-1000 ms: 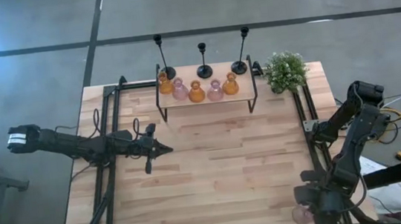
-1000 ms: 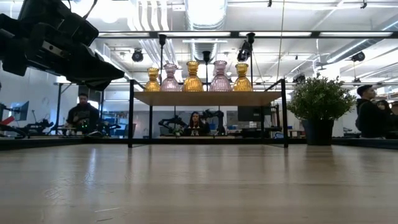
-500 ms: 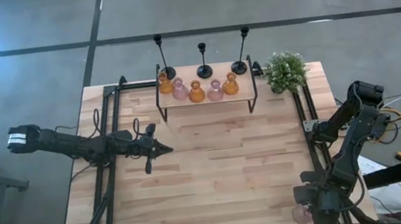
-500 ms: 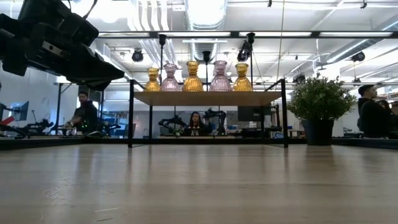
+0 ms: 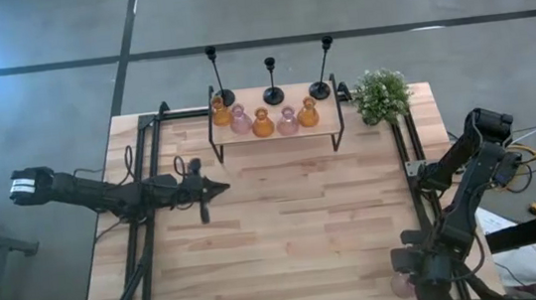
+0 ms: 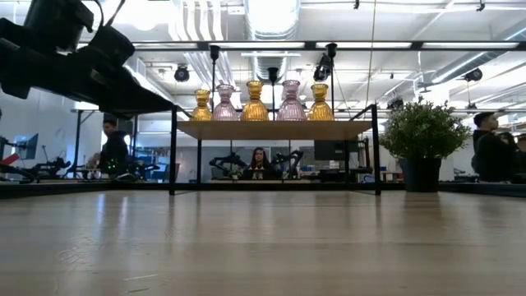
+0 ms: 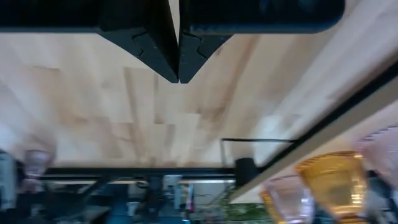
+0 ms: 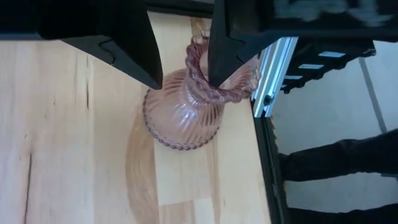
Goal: Pick & Place candle stick holders
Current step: Put the pink candle holder on the shelf
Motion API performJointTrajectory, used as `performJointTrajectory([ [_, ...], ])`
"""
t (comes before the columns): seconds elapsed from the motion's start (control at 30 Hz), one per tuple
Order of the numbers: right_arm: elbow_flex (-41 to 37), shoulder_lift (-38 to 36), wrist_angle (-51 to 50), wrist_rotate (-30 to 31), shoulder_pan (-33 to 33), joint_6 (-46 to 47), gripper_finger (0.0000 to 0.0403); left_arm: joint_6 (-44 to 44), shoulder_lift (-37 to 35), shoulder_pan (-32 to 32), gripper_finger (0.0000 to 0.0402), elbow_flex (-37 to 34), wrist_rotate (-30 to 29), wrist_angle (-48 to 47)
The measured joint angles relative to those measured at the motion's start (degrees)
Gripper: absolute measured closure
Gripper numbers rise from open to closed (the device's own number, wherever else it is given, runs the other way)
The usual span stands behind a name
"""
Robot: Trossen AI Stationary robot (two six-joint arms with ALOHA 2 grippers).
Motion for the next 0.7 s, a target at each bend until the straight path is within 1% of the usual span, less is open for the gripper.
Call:
performJointTrajectory([
  [0.2, -1.04, -0.02, 0.72, 0.0, -0.17, 1.59, 0.0308, 0.0, 0.02, 0.0, 0.039, 0.0, -4.86, 0.02],
  [0.43, -1.1, -0.14, 3.39, 0.05, -0.15, 1.1, 0.0376, 0.0, 0.01, -0.01, 0.039, 0.0, -7.23, 0.02],
  [0.6, -1.1, -0.04, 4.52, -0.11, -0.47, 1.15, 0.0381, 0.0, 0.0, -0.01, 0.039, 0.0, -8.1, 0.02],
  [0.7, -1.12, -0.02, 4.51, -1.87, -1.64, 0.94, 0.0381, 0.0, 0.02, 0.0, 0.039, 0.0, -8.1, -0.39],
])
